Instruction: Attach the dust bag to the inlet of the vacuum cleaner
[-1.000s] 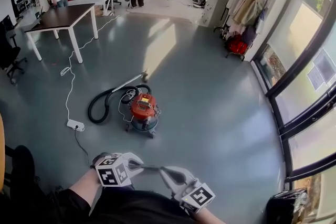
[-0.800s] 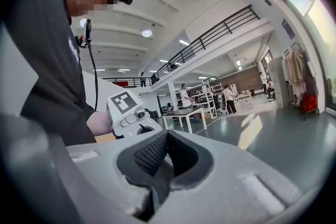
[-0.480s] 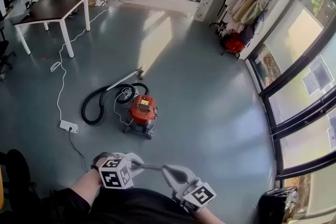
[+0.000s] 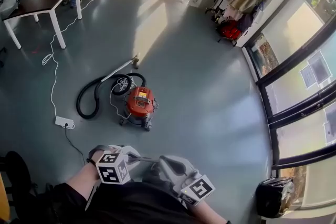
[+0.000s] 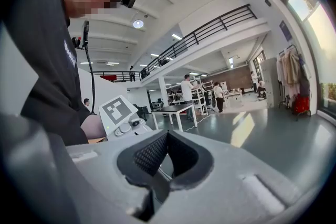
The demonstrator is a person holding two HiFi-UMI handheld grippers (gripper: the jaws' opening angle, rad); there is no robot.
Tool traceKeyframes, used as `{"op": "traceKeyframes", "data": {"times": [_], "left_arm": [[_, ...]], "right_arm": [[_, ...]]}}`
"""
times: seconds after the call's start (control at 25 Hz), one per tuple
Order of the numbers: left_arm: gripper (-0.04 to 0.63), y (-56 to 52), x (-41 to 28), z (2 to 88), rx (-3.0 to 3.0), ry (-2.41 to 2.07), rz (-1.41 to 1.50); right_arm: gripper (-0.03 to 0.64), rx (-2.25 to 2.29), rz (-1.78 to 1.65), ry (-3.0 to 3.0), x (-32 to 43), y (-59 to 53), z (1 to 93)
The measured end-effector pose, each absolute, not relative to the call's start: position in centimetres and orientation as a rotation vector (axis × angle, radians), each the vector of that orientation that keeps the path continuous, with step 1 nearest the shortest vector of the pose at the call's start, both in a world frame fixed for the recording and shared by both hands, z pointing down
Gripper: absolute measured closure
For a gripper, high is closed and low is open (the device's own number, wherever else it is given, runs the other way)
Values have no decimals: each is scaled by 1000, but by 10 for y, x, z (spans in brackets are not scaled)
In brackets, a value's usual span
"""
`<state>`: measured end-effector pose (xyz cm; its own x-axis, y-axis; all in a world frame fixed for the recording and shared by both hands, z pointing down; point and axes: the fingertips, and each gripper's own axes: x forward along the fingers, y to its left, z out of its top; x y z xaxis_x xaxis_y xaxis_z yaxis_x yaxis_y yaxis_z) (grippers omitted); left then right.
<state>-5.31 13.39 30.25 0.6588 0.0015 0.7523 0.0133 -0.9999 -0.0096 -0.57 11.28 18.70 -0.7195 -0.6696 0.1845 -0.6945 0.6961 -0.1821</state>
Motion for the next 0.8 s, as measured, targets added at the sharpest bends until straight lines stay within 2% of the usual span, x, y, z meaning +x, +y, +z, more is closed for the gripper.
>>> {"op": "traceKeyframes", "data": {"times": [0.4, 0.8], "left_arm": [[558, 99, -23, 322, -2818, 39, -1379], [558, 60, 18, 334, -2847, 201, -1448]], "right_arm": [[623, 1016, 403, -2858, 22, 57, 197], [623, 885, 475, -2901, 85, -4, 220]]}}
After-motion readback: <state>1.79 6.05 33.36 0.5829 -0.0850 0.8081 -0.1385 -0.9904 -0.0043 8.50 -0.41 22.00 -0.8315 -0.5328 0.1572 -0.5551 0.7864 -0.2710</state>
